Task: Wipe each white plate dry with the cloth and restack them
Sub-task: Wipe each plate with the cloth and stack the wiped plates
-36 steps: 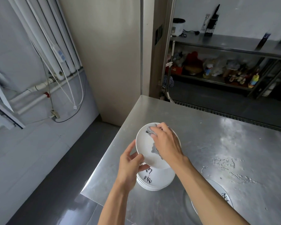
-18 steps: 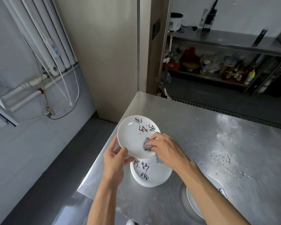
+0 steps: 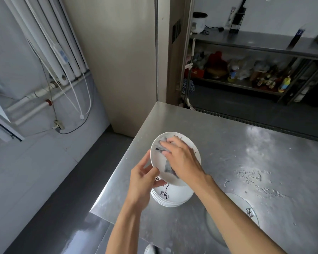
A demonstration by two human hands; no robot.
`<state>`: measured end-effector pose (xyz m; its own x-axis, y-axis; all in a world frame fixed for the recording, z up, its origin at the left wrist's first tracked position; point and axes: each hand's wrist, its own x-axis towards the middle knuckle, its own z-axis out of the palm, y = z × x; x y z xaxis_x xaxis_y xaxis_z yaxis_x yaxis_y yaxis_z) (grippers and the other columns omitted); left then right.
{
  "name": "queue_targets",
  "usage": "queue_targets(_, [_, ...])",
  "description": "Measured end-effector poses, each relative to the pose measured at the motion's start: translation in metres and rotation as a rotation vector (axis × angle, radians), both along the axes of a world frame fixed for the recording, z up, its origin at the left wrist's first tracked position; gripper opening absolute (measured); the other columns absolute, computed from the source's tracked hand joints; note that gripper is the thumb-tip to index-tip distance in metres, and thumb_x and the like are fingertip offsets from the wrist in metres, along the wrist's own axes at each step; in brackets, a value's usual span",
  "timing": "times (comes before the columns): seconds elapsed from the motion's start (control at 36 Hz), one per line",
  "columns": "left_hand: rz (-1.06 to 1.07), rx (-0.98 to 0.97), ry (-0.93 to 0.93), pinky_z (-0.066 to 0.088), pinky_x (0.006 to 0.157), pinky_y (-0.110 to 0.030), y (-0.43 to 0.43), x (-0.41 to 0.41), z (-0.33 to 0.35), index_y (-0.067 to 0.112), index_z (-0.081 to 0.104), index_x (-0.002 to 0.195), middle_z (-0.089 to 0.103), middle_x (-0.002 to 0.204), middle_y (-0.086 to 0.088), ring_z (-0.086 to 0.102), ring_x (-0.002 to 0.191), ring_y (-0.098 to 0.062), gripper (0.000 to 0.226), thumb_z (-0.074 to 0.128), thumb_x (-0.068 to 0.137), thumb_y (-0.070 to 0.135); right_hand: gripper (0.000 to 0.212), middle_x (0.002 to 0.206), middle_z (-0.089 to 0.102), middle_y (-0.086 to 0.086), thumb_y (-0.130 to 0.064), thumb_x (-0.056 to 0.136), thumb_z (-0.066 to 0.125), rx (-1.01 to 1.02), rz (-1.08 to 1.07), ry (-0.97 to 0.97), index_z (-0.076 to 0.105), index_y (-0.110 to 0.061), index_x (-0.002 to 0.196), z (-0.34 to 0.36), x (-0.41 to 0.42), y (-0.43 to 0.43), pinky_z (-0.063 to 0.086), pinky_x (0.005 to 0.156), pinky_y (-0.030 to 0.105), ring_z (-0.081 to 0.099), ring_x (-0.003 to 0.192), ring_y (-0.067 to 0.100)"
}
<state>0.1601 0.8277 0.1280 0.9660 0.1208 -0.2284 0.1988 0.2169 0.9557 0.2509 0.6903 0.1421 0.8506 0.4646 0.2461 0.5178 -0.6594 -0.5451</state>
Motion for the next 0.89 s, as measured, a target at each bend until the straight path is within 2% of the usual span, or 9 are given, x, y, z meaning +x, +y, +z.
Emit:
queue_targets(0.06, [0.051, -0.028, 0.008, 0.063, 0.073, -0.04, 0.003, 0.0, 0.0, 0.037, 0.067, 0.137, 0.075, 0.122, -0.016, 0.077, 0.1, -0.03, 0.067, 0.045, 0.093, -0.009, 0.032, 0.117, 0.057, -0.006, -0.01, 0.094, 0.067, 0.006, 0.117, 0.01, 0.067, -0.024, 0.123, -0.002, -0.008, 0.002, 0.049, 0.089, 0.034, 0.059, 0.102, 0.019])
queue_targets(0.14, [0.113, -0.068, 0.009, 0.06, 0.088, -0.059, 0.01, -0.001, 0.0, 0.039, 0.069, 0.134, 0.076, 0.121, -0.016, 0.075, 0.105, -0.038, 0.067, 0.05, 0.091, -0.009, 0.028, 0.119, 0.059, -0.005, -0.013, 0.097, 0.063, -0.012, 0.22, 0.076, 0.071, -0.022, 0.123, -0.005, -0.015, 0.001, 0.048, 0.094, 0.032, 0.058, 0.105, 0.019])
queue_targets(0.19, [0.17, -0.099, 0.029, 0.062, 0.089, -0.056, 0.017, -0.003, 0.0, 0.041, 0.068, 0.135, 0.077, 0.12, -0.016, 0.075, 0.106, -0.039, 0.069, 0.05, 0.093, -0.011, 0.028, 0.12, 0.059, -0.005, -0.014, 0.099, 0.061, -0.057, 0.239, 0.105, 0.072, -0.023, 0.123, -0.006, -0.016, -0.003, 0.047, 0.094, 0.034, 0.058, 0.105, 0.021])
queue_targets(0.33, [0.257, -0.103, 0.064, 0.065, 0.073, -0.037, 0.028, -0.008, 0.0, 0.036, 0.064, 0.14, 0.079, 0.11, -0.015, 0.078, 0.098, -0.035, 0.066, 0.049, 0.096, -0.011, 0.027, 0.117, 0.062, -0.009, -0.014, 0.097, 0.063, -0.152, 0.212, 0.105, 0.074, -0.027, 0.118, -0.011, -0.015, -0.022, 0.049, 0.089, 0.036, 0.056, 0.102, 0.02])
queue_targets(0.47, [0.267, -0.074, 0.072, 0.064, 0.072, -0.035, 0.029, -0.011, 0.003, 0.045, 0.068, 0.132, 0.08, 0.107, -0.011, 0.078, 0.096, -0.031, 0.067, 0.05, 0.097, -0.009, 0.028, 0.108, 0.055, -0.011, -0.013, 0.095, 0.063, -0.245, 0.029, 0.049, 0.069, -0.031, 0.116, -0.018, -0.01, -0.048, 0.053, 0.078, 0.039, 0.052, 0.096, 0.017])
queue_targets(0.61, [0.297, -0.109, 0.108, 0.064, 0.073, -0.032, 0.027, -0.012, 0.002, 0.038, 0.066, 0.135, 0.08, 0.102, -0.009, 0.078, 0.092, -0.026, 0.059, 0.051, 0.099, -0.006, 0.028, 0.104, 0.054, -0.004, -0.008, 0.092, 0.057, -0.072, -0.281, 0.062, 0.071, -0.021, 0.112, -0.027, -0.011, -0.063, 0.054, 0.077, 0.04, 0.057, 0.093, 0.019])
queue_targets(0.69, [0.308, -0.158, 0.117, 0.064, 0.077, -0.031, 0.027, -0.014, 0.003, 0.034, 0.066, 0.138, 0.079, 0.114, -0.007, 0.078, 0.096, -0.027, 0.056, 0.05, 0.1, -0.004, 0.043, 0.104, 0.055, 0.001, -0.003, 0.086, 0.066, -0.029, -0.235, -0.004, 0.067, -0.019, 0.127, -0.028, -0.021, -0.068, 0.053, 0.079, 0.036, 0.06, 0.094, 0.024])
queue_targets(0.78, [0.316, -0.196, 0.131, 0.064, 0.088, -0.037, 0.024, -0.012, 0.003, 0.027, 0.063, 0.142, 0.078, 0.119, -0.005, 0.077, 0.101, -0.027, 0.055, 0.049, 0.1, -0.005, 0.066, 0.098, 0.052, 0.0, 0.0, 0.083, 0.069, 0.012, -0.125, -0.027, 0.056, -0.026, 0.142, -0.027, -0.032, -0.063, 0.053, 0.07, 0.035, 0.058, 0.078, 0.023])
queue_targets(0.89, [0.304, -0.213, 0.15, 0.063, 0.093, -0.04, 0.014, -0.007, 0.005, 0.025, 0.061, 0.141, 0.078, 0.117, -0.012, 0.073, 0.101, -0.032, 0.053, 0.048, 0.1, -0.006, 0.048, 0.094, 0.058, 0.002, 0.006, 0.079, 0.073, 0.113, -0.086, -0.126, 0.071, -0.017, 0.122, -0.031, -0.039, -0.049, 0.054, 0.066, 0.033, 0.06, 0.074, 0.02])
